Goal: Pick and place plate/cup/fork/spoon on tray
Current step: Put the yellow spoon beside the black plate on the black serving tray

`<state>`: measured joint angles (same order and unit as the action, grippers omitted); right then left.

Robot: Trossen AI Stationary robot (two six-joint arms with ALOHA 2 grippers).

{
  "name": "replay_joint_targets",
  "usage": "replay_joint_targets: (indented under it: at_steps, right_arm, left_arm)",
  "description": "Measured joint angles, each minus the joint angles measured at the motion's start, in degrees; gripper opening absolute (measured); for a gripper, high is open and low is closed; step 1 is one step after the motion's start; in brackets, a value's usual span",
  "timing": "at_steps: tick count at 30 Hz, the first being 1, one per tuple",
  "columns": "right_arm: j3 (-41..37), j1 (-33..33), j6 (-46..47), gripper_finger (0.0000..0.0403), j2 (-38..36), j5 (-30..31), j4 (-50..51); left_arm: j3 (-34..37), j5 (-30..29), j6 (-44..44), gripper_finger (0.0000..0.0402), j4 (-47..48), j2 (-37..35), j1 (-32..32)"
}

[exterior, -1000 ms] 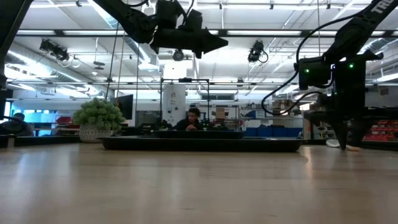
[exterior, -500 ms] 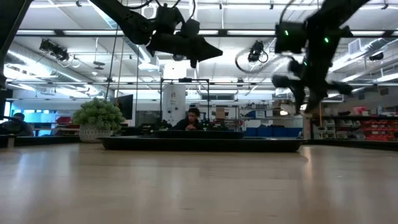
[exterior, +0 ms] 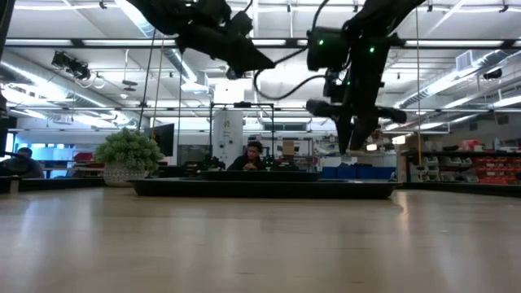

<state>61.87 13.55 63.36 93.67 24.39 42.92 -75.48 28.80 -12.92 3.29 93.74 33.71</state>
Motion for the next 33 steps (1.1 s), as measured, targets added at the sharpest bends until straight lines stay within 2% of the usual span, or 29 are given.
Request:
replay_joint_targets:
  at_steps: [8,13,17,24,29,33]
  right_arm:
    - [0.0,-0.4,1.6,0.0081,5.7,-0.5,1.3]
    - [0.1,0.3,0.5,0.0081,6.9,-1.3,0.3]
    - [0.1,2.6,-2.0,0.0082,8.4,-3.0,-1.4]
    - [0.1,6.3,-7.0,0.0082,10.0,-5.5,-8.9]
    - [0.1,7.2,-8.5,0.0082,11.4,-8.3,-14.9]
    - [0.1,6.9,-9.0,0.0082,12.2,-9.5,-17.9]
  left_arm:
    - [3.9,-2.8,-0.3,0.0013,3.9,-1.1,0.5]
    - [8.0,-3.7,1.0,0.0013,3.4,-5.2,0.3]
    - [12.2,-7.5,2.1,0.0013,2.5,-9.7,-0.5]
    - [21.0,-15.3,3.4,0.0013,-0.7,-19.0,-1.1]
    - [25.6,-17.7,4.8,0.0013,-2.2,-24.7,-1.1]
    - [26.6,-18.5,4.8,0.0013,-2.5,-26.7,-1.1]
